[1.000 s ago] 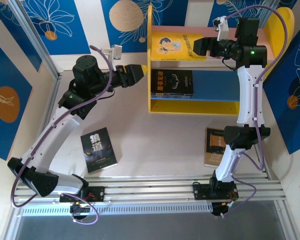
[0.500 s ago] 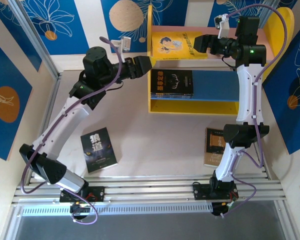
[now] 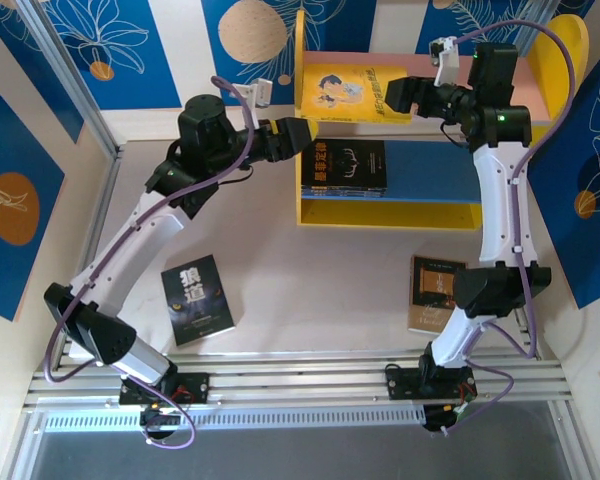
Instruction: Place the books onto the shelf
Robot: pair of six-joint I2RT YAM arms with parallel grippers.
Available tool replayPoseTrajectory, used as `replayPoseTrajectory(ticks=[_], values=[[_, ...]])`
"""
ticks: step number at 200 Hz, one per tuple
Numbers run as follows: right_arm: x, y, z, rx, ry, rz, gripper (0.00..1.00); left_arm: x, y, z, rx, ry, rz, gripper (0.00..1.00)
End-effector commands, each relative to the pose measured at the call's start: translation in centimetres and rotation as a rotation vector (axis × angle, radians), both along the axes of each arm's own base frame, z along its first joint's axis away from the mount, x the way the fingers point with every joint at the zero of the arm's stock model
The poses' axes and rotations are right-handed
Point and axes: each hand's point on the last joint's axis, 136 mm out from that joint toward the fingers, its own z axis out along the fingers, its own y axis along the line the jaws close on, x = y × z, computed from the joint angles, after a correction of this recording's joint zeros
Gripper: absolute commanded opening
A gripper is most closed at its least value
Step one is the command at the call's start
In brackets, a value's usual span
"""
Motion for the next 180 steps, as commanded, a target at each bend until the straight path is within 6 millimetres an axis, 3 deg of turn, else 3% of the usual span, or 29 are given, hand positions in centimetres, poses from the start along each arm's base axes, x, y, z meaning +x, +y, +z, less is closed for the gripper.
replayPoseTrajectory(ticks=[1,180], values=[[-1.1,1.2,-2.2,0.045,0.118,0.03,0.76,0.0,-0.4,1.1,0.002,-0.038,0.001,0.68],[0.3,1.1,-2.1,0.056,0.108,0.052,0.76,3.6,-2.0,0.5,0.043,-0.047,0.039,0.68]])
